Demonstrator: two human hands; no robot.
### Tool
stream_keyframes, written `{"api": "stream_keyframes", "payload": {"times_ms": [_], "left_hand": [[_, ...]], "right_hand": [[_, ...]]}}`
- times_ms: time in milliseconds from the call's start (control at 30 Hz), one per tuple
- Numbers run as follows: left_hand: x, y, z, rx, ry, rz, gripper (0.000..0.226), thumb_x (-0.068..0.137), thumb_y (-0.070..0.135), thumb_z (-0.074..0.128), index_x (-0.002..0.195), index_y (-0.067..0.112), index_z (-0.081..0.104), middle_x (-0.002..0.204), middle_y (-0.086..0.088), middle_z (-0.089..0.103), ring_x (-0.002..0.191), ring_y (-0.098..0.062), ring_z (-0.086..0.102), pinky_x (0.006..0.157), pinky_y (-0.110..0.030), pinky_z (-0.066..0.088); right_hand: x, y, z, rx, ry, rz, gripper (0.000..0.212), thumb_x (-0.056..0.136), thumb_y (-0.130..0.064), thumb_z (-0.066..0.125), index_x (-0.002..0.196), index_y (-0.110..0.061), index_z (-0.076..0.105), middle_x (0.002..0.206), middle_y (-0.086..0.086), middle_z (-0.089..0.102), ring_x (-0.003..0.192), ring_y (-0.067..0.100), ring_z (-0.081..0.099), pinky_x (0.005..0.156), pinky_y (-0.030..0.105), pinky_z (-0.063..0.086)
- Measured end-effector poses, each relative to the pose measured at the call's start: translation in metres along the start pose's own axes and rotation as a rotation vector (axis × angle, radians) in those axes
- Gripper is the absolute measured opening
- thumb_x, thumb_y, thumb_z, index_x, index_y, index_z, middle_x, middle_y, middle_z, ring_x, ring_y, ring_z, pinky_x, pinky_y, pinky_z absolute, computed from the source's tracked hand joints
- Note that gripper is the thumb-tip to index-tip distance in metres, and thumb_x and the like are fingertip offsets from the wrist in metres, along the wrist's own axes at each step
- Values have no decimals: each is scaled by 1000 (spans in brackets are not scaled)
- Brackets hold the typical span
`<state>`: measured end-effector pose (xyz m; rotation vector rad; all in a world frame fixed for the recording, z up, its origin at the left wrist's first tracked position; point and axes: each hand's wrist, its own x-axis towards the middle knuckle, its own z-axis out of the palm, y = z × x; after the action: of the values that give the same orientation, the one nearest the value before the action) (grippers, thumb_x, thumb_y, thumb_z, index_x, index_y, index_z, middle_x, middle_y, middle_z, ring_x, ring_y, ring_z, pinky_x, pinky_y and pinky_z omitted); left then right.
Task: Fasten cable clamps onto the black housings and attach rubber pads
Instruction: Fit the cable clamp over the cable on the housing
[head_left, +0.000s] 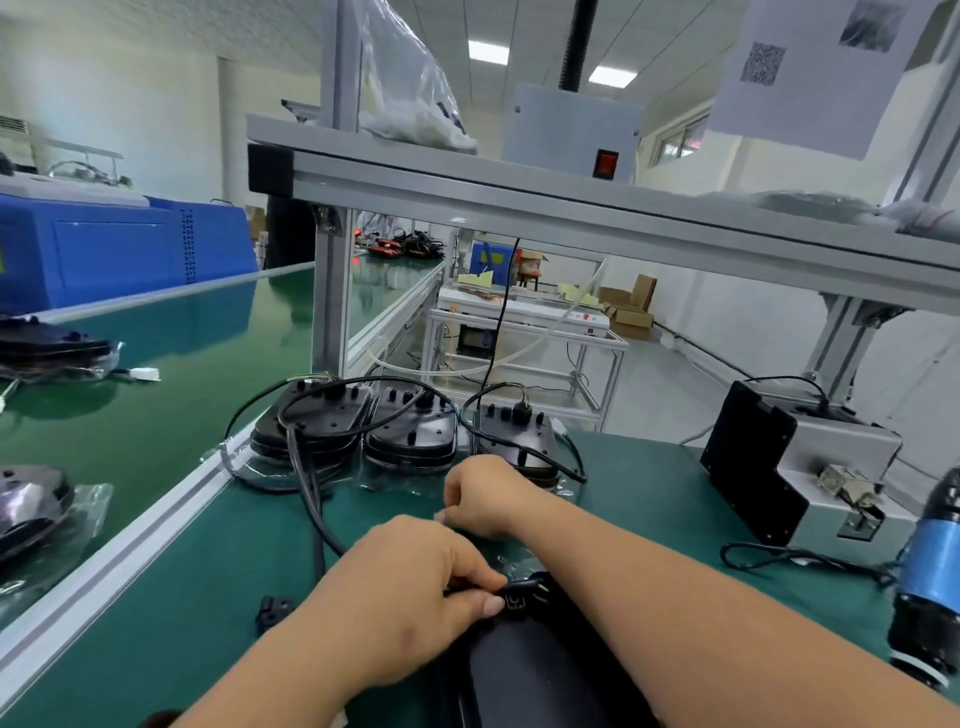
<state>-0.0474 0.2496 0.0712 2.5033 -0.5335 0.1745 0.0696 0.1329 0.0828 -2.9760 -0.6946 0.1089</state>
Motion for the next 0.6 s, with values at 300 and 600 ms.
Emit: {"api": "stream_keyframes", "payload": {"times_ms": [300,600], "left_hand": [[-6,9,7,-53,57,4,32,72,64,61,103,57,58,92,35,64,89,13,58,83,-22,51],[-9,10,-8,184,96,73,31,84,54,56,114,56,53,96,32,59,96,9,53,84,-22,48]], "right_hand": [[-40,20,-21,593,87,97,13,86,0,62,83,-10,69,79,13,72,73,20,71,78,34,60],[-120,38,-15,1185,138,-57,13,82,0,72,78,-12,69,67,2,65,60,9,60,63,19,51]]}}
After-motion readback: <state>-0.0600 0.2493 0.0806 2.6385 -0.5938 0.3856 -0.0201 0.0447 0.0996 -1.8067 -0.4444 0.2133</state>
